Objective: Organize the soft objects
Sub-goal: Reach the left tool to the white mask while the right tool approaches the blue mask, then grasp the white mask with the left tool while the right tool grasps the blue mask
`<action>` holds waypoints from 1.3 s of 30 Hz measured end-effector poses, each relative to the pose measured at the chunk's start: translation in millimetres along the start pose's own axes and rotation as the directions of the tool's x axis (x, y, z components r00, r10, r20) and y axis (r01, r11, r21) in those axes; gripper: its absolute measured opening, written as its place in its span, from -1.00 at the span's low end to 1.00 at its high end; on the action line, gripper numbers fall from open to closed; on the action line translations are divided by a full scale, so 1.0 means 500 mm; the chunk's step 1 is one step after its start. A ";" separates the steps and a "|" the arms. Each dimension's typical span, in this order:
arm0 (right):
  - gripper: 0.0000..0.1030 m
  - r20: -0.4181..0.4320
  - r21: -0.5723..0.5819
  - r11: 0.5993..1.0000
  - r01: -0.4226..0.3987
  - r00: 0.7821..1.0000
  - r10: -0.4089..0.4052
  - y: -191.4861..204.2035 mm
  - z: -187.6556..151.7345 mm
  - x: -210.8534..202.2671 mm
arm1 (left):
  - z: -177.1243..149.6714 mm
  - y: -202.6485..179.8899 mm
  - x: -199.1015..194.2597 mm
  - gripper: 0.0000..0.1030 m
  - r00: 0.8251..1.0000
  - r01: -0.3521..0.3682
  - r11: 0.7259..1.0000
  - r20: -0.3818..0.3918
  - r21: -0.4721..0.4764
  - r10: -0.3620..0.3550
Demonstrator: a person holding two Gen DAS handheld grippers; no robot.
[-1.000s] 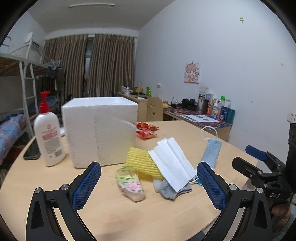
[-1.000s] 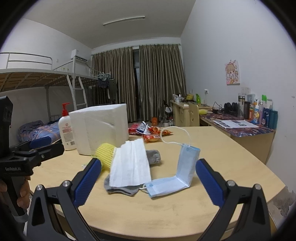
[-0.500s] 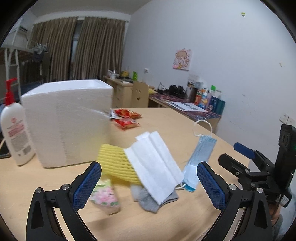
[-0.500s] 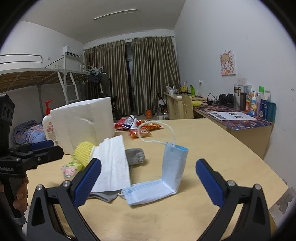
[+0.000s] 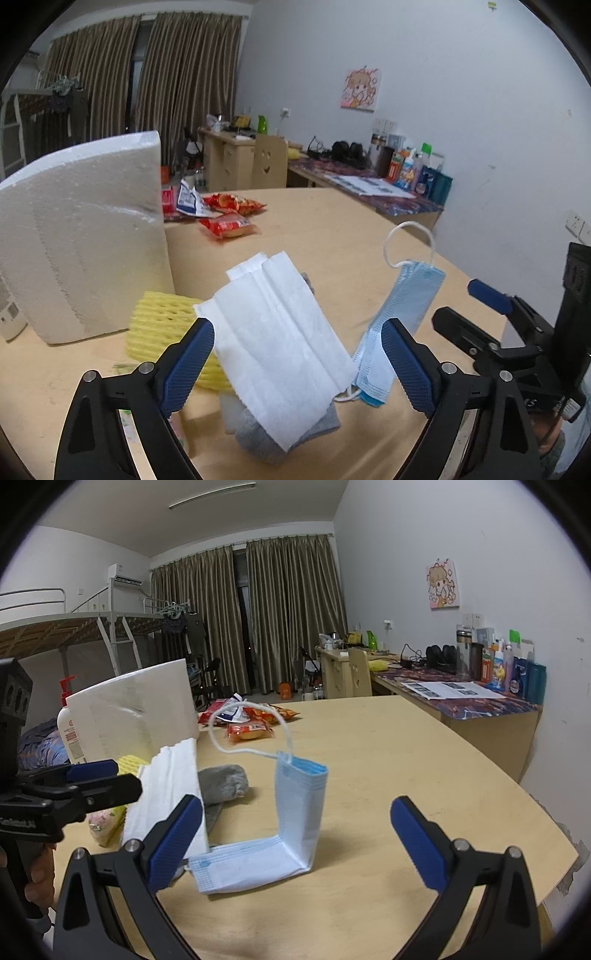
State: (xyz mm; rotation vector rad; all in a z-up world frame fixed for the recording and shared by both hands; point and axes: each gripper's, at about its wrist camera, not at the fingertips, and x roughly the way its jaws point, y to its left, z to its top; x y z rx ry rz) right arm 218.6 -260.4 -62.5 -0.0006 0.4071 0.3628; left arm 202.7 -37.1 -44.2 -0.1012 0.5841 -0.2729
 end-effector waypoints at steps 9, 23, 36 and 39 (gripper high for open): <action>1.00 -0.022 0.005 1.000 -0.005 1.000 0.006 -0.017 -0.001 0.022 | 0.001 -0.003 0.071 0.37 0.994 -0.037 0.999 -0.102 -0.013 0.036; 1.00 -0.062 0.011 1.000 -0.006 0.998 0.007 -0.024 -0.003 0.049 | -0.007 0.003 0.074 -0.37 0.991 -0.096 0.995 -0.091 0.014 0.096; 0.84 -0.104 -0.011 1.000 -0.016 0.994 0.015 -0.011 -0.006 0.068 | -0.007 0.005 0.070 -0.78 0.993 -0.052 0.999 -0.106 0.017 0.054; 0.84 -0.107 -0.006 1.000 -0.019 0.994 0.018 -0.012 -0.008 0.070 | -0.005 0.001 0.074 -0.78 0.993 -0.041 0.999 -0.114 0.020 0.043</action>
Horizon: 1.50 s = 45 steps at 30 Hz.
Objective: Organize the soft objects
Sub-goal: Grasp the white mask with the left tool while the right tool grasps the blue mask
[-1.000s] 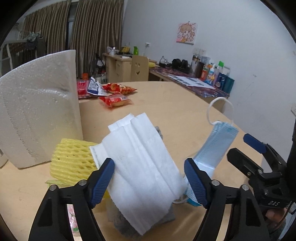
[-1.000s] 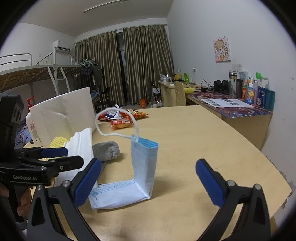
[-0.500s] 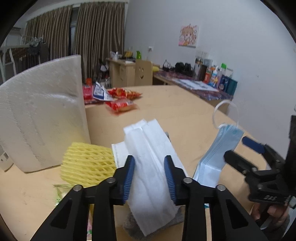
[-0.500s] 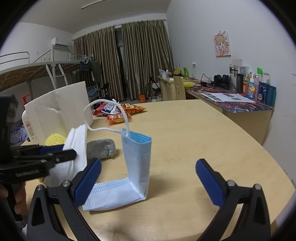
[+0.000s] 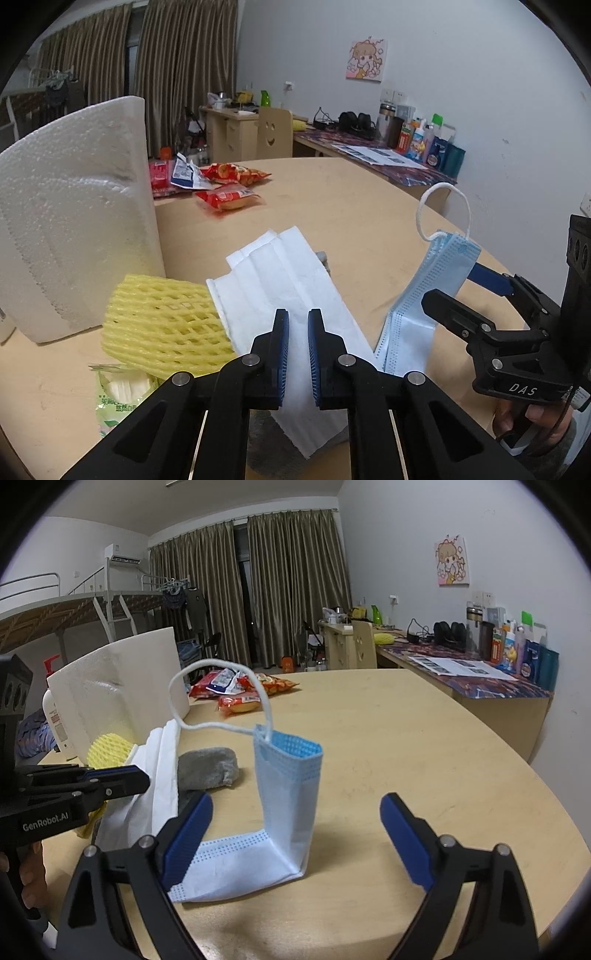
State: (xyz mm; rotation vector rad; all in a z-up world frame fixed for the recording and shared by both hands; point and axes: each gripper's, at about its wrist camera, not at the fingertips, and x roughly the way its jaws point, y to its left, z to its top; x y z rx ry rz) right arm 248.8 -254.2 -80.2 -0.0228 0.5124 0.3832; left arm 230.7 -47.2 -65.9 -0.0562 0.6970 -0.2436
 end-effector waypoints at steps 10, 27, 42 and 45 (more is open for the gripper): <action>0.84 0.000 -0.005 1.000 -0.001 1.000 0.001 0.001 0.001 0.001 | 0.000 -0.012 0.005 -0.54 0.999 -0.046 0.998 -0.009 0.035 0.047; 0.84 0.003 0.005 1.000 -0.006 1.000 0.006 -0.007 -0.001 0.001 | 0.003 -0.024 0.031 -0.89 0.995 -0.079 0.996 -0.053 0.038 0.081; 0.79 -0.048 0.002 1.000 -0.016 0.999 0.016 0.012 0.007 0.017 | 0.024 -0.008 -0.074 -0.92 0.993 -0.025 0.999 0.115 0.045 0.020; 0.44 -0.076 0.008 1.000 -0.013 0.997 0.013 0.014 0.009 0.027 | 0.024 0.001 -0.094 -0.92 0.991 -0.008 0.999 0.135 0.037 0.003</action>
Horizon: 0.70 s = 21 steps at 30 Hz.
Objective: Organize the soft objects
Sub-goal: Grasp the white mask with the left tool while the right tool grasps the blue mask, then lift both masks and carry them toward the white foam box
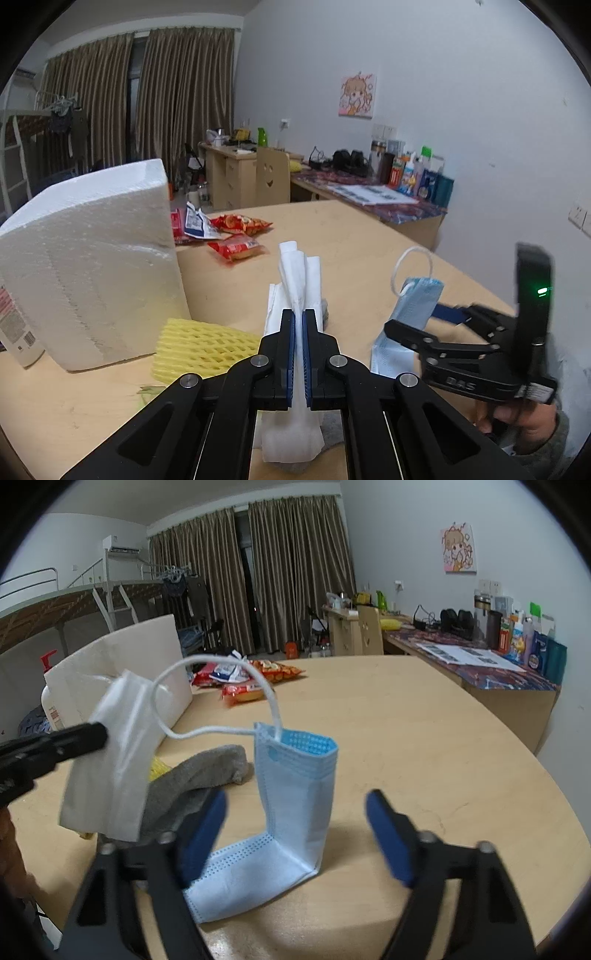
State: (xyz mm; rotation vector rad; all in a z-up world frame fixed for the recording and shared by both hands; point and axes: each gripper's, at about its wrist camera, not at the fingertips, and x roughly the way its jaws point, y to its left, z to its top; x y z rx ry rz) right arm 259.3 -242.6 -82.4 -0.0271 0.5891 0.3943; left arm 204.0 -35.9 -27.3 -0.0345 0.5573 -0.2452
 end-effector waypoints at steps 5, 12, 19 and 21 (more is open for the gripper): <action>-0.08 -0.042 0.019 1.000 -0.001 0.999 0.002 -0.005 -0.005 0.016 | 0.000 0.017 -0.027 -0.92 0.999 0.025 1.000 0.029 -0.018 -0.024; -0.72 -0.078 0.040 0.998 -0.049 0.996 0.052 0.004 -0.024 0.023 | -0.011 0.038 -0.059 -0.92 0.998 0.010 1.000 0.061 -0.029 -0.008; -0.79 -0.024 0.063 0.994 -0.089 0.996 0.090 0.016 -0.018 -0.015 | -0.013 0.045 -0.086 -0.92 0.997 0.010 1.000 0.081 -0.024 -0.008; -0.79 0.010 0.054 0.995 -0.084 0.996 0.083 0.022 -0.009 -0.040 | -0.009 0.047 -0.102 -0.92 0.995 -0.006 1.000 0.097 -0.020 0.008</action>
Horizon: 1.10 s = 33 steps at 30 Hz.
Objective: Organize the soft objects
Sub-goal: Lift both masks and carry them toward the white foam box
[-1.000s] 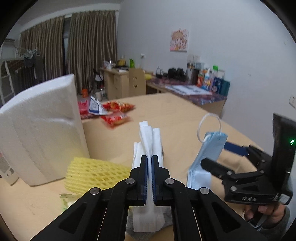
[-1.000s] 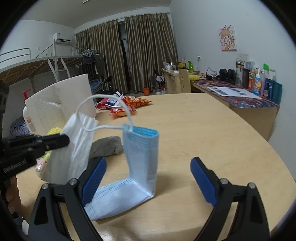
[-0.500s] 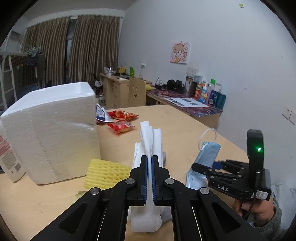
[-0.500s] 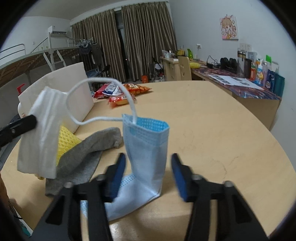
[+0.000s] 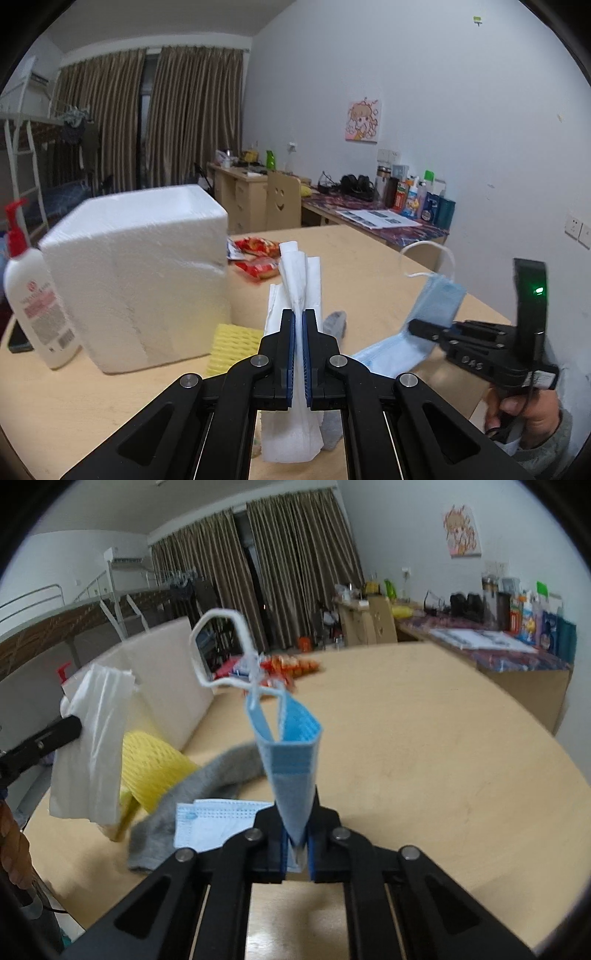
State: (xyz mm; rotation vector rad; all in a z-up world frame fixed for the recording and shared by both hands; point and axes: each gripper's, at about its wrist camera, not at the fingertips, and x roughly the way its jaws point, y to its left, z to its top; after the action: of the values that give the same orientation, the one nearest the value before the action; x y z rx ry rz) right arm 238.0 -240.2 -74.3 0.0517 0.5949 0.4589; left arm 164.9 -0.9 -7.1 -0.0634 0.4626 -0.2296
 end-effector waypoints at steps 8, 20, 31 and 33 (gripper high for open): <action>-0.79 0.109 -0.031 0.999 0.018 0.994 -0.014 0.033 0.033 -0.091 | 0.019 -0.006 -0.070 -0.92 0.997 -0.044 0.999 0.065 0.006 0.044; -0.79 0.225 -0.097 0.995 -0.020 0.973 0.042 0.090 0.047 -0.195 | 0.032 -0.033 -0.192 -0.92 0.981 -0.103 0.994 0.167 0.019 0.099; -0.79 0.274 -0.155 0.985 -0.074 0.955 0.115 0.132 0.049 -0.239 | 0.015 -0.040 -0.297 -0.92 0.958 -0.170 0.985 0.238 0.011 0.162; -0.79 0.277 -0.162 0.983 -0.087 0.952 0.129 0.141 0.048 -0.243 | 0.012 -0.036 -0.313 -0.92 0.954 -0.184 0.983 0.243 0.008 0.176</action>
State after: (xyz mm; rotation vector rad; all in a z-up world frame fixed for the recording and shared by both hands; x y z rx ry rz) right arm 134.0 -227.3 22.1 0.0088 0.2720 0.5894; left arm 27.6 18.1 68.3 -0.0190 0.2200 -0.0478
